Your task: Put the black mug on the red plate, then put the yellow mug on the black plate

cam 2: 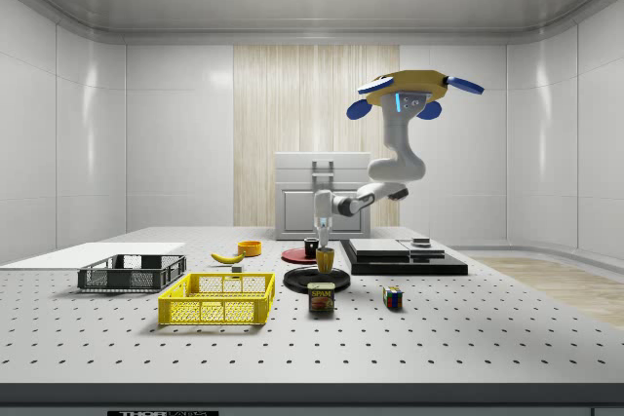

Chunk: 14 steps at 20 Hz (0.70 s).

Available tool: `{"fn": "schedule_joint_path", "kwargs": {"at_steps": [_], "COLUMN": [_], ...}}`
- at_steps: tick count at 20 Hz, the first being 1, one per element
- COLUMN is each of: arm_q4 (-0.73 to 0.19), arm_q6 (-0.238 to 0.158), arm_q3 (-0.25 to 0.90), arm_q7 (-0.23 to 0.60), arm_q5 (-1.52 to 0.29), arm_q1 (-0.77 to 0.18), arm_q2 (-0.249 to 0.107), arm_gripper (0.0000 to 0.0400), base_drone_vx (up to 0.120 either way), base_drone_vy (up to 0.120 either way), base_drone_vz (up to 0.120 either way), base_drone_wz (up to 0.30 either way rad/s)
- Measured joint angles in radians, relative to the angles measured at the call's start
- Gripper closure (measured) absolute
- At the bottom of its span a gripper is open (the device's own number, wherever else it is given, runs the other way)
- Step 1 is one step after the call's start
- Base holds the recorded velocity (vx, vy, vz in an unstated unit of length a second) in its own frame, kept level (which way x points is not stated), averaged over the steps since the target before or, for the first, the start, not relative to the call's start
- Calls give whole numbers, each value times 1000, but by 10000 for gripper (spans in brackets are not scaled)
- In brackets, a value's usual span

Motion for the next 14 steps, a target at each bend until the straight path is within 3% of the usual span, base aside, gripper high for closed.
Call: {"fn": "schedule_joint_path", "kwargs": {"at_steps": [9,12,14], "arm_q4": [67,79,75], "arm_q6": [12,16,11], "arm_q3": [-28,-35,-28], "arm_q7": [1,1,1], "arm_q5": [-32,-39,-33], "arm_q1": [-49,-56,-55], "arm_q2": [39,46,45], "arm_gripper": [290,149,90], "base_drone_vx": [0,0,0], "base_drone_vy": [0,0,0], "base_drone_vz": [0,0,0], "base_drone_wz": [0,0,0]}}
